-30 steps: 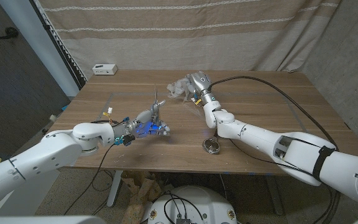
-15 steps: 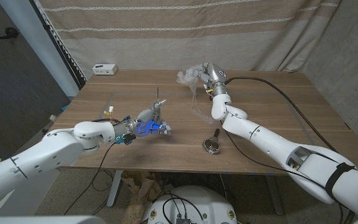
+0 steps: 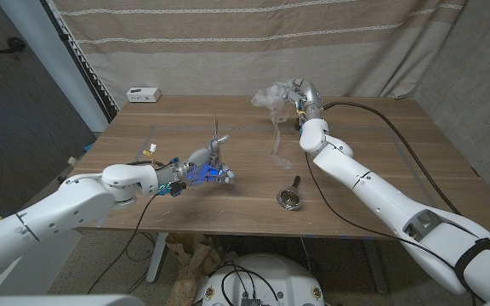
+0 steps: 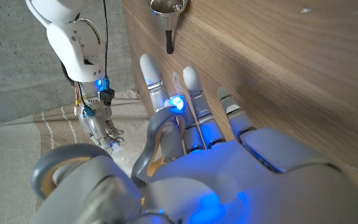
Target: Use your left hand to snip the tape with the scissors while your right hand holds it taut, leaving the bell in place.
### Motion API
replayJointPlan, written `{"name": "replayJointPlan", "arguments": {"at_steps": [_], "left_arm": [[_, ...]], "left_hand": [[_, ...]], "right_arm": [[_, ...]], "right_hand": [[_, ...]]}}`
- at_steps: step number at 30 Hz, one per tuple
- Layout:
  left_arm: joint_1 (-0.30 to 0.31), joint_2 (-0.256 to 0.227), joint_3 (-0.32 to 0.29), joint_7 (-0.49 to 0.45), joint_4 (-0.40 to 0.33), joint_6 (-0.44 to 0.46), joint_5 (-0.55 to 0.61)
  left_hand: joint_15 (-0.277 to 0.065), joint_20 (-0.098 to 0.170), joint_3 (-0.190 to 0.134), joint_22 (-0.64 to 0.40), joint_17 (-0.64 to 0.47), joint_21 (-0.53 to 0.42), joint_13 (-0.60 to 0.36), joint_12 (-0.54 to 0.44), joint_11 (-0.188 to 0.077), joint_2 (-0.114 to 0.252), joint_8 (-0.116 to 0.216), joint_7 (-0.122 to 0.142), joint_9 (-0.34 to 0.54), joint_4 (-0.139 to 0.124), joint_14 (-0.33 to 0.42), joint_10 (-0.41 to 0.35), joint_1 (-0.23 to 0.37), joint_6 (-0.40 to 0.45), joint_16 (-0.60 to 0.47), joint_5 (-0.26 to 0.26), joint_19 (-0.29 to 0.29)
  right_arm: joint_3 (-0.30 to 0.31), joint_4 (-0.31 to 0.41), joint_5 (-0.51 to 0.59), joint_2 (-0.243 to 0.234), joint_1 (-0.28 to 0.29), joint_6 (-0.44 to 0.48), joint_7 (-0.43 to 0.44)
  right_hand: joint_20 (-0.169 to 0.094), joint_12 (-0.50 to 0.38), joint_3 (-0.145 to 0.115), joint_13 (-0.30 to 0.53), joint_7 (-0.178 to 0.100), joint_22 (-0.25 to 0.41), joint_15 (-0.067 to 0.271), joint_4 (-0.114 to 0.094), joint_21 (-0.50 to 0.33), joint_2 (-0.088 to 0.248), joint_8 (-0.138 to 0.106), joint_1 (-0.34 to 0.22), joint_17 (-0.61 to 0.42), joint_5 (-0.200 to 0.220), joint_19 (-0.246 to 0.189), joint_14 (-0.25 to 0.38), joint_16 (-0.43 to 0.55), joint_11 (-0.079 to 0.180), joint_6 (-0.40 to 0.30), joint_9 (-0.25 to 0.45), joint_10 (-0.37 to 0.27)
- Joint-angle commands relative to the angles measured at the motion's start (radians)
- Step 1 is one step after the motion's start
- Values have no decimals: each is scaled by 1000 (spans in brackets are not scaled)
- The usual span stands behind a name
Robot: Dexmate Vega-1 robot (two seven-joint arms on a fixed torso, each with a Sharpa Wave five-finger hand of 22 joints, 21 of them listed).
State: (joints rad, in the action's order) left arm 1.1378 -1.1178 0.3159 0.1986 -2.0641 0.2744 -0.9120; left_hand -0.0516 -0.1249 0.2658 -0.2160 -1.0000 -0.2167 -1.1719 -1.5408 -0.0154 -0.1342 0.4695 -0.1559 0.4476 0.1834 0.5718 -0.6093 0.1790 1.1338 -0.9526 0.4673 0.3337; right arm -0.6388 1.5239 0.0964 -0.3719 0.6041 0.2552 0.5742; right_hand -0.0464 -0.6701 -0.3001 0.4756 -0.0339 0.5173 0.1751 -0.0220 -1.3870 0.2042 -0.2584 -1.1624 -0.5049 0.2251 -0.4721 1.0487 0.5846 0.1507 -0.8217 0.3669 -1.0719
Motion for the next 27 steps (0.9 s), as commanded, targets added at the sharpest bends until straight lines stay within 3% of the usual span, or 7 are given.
{"name": "replayJointPlan", "arguments": {"at_steps": [1,7,12,22,27], "left_arm": [[-5,0,3,-2,-2,4,1],[-2,3,4,-8,-3,4,0],[-9,5,7,0,2,4,2],[-48,10,25,22,13,26,10],[-56,13,29,26,14,30,11]], "left_hand": [[-17,5,80,-3,0,-2,-69,-37,-23,-31,-3,-15,7,-60,-3,-34,-20,-11,-3,9,2],[-17,5,80,-3,0,-2,-69,-37,-25,-31,-3,-12,7,-61,-3,-35,-20,-8,-4,10,3],[-18,5,80,-3,1,-2,-69,-37,-24,-31,-5,-15,5,-61,-4,-35,-20,-8,-6,10,2],[-14,4,80,-3,3,-2,-69,-37,-26,-32,-6,-13,8,-60,-4,-35,-19,-8,-8,11,2],[-17,3,80,-3,3,-2,-69,-37,-25,-33,-7,-13,7,-60,-5,-36,-18,-7,-9,11,2]], "right_arm": [[55,83,-76,-10,18,-1,-14],[78,109,-129,-25,38,-28,-51],[90,67,-193,-46,57,-152,-128],[103,24,-238,-69,81,-281,-186],[110,-11,-288,-80,82,-348,-263]], "right_hand": [[-158,-6,-9,6,8,-1,56,2,-16,1,2,-14,2,-6,-2,15,1,-8,-5,10,-1],[-158,-7,-11,9,8,-4,56,3,-30,1,4,-15,6,-9,1,21,0,-6,-3,17,1],[-156,-7,-12,24,-13,-9,56,1,-46,0,11,-13,12,-13,22,19,-5,0,4,28,22],[-155,-2,-8,30,-27,-17,56,-3,-71,-2,21,-6,21,-18,66,-1,-18,7,2,35,35],[-154,2,-3,35,-38,-22,56,-6,-83,-3,27,-1,23,-19,84,-13,-23,13,4,37,46]]}}
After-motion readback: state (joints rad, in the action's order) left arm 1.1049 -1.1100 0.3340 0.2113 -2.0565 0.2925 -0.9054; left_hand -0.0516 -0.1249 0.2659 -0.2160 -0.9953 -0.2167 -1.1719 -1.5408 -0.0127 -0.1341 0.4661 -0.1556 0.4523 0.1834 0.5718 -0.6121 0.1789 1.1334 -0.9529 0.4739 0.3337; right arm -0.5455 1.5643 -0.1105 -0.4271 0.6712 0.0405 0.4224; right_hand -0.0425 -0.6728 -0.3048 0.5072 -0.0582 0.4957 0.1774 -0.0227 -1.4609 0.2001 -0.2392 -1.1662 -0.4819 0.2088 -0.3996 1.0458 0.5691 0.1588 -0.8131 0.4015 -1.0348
